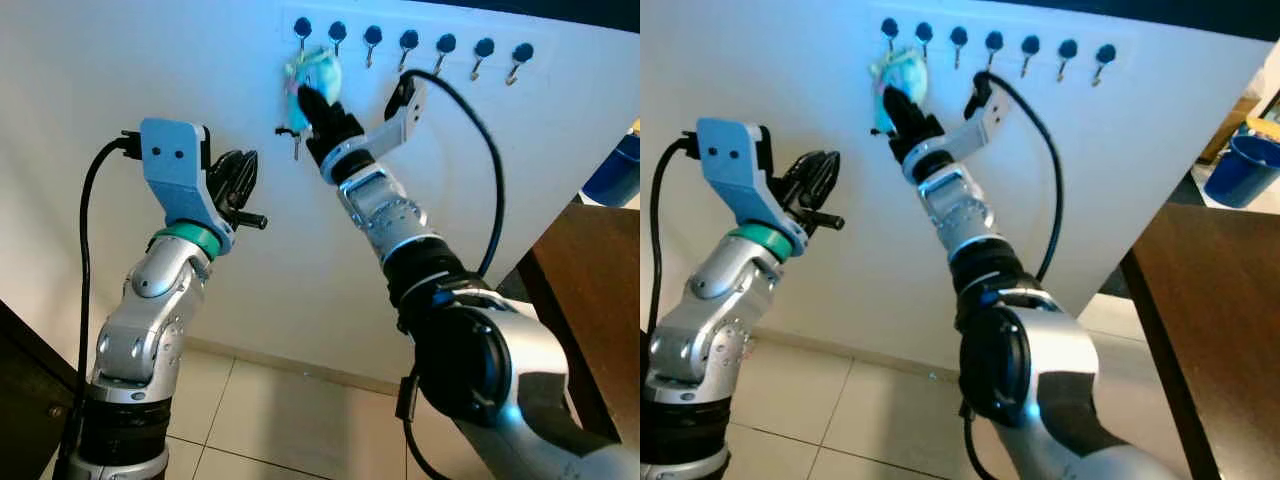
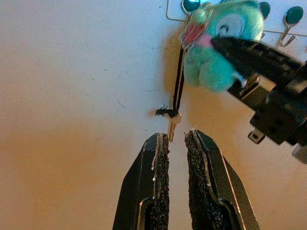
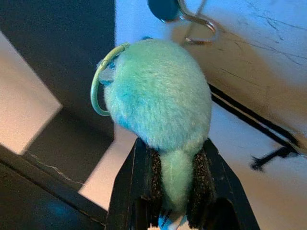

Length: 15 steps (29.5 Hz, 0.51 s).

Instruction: Hang keys on a hook

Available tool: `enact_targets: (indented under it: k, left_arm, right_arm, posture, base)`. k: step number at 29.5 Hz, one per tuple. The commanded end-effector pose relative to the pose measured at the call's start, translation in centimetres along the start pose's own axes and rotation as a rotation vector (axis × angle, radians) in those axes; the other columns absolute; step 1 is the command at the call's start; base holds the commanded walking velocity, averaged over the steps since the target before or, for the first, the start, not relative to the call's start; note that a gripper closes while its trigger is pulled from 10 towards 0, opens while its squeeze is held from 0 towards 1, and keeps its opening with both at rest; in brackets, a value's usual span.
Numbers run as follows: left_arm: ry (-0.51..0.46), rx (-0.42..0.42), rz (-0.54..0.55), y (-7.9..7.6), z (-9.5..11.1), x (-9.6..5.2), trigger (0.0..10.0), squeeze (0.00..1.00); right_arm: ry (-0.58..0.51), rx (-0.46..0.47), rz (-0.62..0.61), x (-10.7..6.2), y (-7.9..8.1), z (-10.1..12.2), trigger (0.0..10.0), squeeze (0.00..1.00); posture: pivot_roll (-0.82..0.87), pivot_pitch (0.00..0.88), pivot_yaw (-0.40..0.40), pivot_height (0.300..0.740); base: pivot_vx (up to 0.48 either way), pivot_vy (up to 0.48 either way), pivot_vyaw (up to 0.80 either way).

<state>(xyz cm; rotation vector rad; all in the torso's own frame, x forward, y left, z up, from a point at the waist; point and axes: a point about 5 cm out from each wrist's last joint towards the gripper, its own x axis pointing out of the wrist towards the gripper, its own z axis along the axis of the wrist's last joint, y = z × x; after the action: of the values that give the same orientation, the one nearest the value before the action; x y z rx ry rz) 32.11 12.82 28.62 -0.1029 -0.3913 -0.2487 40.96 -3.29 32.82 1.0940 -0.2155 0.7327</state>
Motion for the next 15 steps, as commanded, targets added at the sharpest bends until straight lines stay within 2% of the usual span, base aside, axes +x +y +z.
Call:
enact_targets:
  k: [1, 6, 9, 11, 15]
  left_arm:
    - [0.02, -0.002, -0.002, 0.0, -0.6, -0.2, 10.0, 0.0]
    - [0.02, -0.003, -0.002, -0.1, -0.6, -0.2, 10.0, 0.0]
    - [0.017, -0.003, -0.002, -0.1, -0.5, -0.2, 10.0, 0.0]
    - [0.017, -0.003, -0.002, -0.1, -0.5, -0.2, 10.0, 0.0]
    - [0.017, -0.002, 0.001, 0.0, -0.5, -0.3, 10.0, 0.0]
  right_arm:
    - [-0.007, 0.056, 0.045, 0.5, 1.0, -0.1, 10.0, 0.0]
    - [-0.022, 0.092, 0.014, 0.4, 0.7, 0.0, 10.0, 0.0]
    - [-0.042, 0.145, -0.072, 0.1, -0.2, 0.1, 10.0, 0.0]
    - [-0.042, 0.145, -0.072, 0.1, -0.2, 0.1, 10.0, 0.0]
    - [-0.056, 0.203, -0.126, -0.1, -0.8, 0.0, 10.0, 0.0]
  posture:
    - [0.11, 0.097, 0.071, 0.74]
    - [0.11, 0.094, 0.069, 0.74]
    - [0.11, 0.094, 0.067, 0.74]
    - [0.11, 0.094, 0.067, 0.74]
    - [0.11, 0.094, 0.066, 0.74]
  base:
    - [0.0, 0.0, 0.0]
    - [0.0, 0.0, 0.0]
    - [0.0, 0.0, 0.0]
    - [0.0, 0.0, 0.0]
    - [0.0, 0.0, 0.0]
